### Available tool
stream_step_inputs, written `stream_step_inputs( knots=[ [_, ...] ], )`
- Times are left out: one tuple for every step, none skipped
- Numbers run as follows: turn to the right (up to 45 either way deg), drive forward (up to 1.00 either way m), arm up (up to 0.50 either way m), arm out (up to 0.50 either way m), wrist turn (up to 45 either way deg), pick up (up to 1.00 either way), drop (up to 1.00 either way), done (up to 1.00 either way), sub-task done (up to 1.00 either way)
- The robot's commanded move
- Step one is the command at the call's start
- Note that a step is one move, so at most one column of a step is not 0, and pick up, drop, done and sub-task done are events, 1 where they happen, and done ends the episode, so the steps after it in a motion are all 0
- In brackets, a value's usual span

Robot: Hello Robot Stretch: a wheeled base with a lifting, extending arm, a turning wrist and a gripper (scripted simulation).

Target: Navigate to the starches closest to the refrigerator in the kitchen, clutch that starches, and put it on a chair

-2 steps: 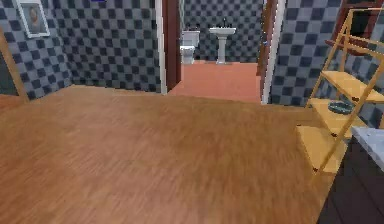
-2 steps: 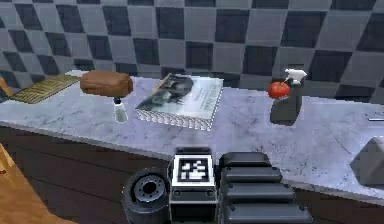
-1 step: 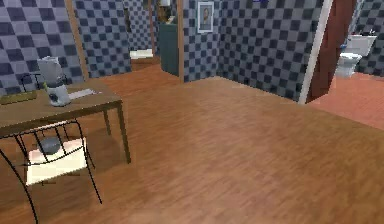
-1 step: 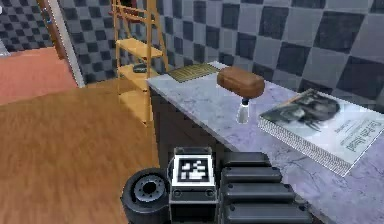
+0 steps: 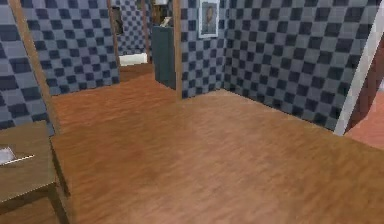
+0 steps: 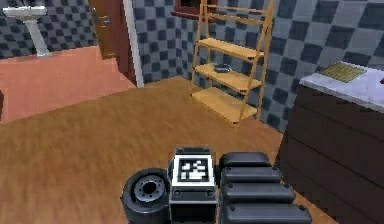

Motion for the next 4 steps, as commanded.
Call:
stream_step_inputs(
  knots=[
    [-6.0, 0.00, 0.00, 0.00, 0.0, 0.00, 0.00, 0.00, 0.00],
    [0.0, 0.40, 0.00, 0.00, 0.0, 0.00, 0.00, 0.00, 0.00],
    [-21.0, 0.00, 0.00, 0.00, 0.0, 0.00, 0.00, 0.00, 0.00],
    [18.0, 0.00, 0.00, 0.00, 0.0, 0.00, 0.00, 0.00, 0.00]
  ],
)
